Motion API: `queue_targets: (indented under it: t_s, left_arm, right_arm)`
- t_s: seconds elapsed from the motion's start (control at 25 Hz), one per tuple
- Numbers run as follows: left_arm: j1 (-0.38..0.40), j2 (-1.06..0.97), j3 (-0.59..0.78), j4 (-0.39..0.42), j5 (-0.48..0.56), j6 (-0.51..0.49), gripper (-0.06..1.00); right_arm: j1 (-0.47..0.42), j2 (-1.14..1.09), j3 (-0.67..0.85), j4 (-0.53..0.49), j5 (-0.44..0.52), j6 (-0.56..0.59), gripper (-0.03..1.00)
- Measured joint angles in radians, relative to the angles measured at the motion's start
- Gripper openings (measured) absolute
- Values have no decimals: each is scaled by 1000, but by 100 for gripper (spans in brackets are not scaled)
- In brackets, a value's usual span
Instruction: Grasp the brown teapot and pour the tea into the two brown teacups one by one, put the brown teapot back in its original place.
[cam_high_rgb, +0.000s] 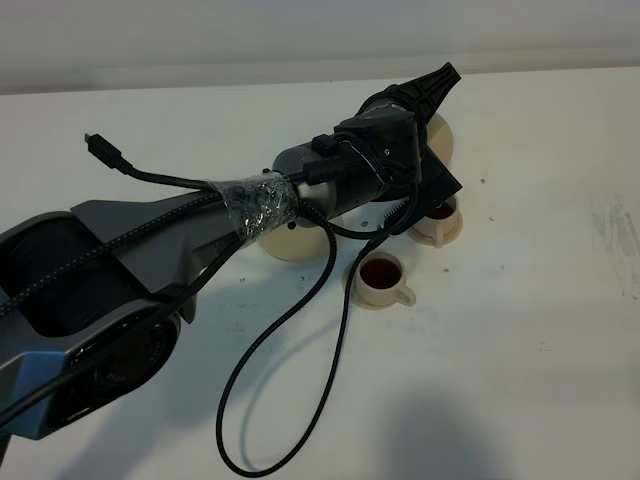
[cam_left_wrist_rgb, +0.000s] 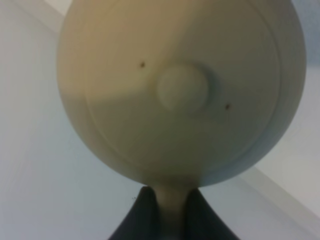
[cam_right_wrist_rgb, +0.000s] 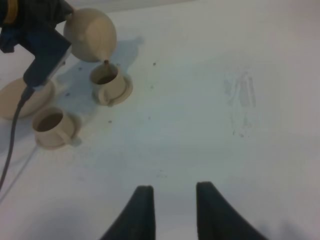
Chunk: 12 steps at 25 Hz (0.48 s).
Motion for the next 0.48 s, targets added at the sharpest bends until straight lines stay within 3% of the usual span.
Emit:
queue_targets:
  t_s: [0.48]
  left_arm:
    - [0,0,0,34,-5,0,11]
  right_arm:
    - [0,0,0,0,0,0,23]
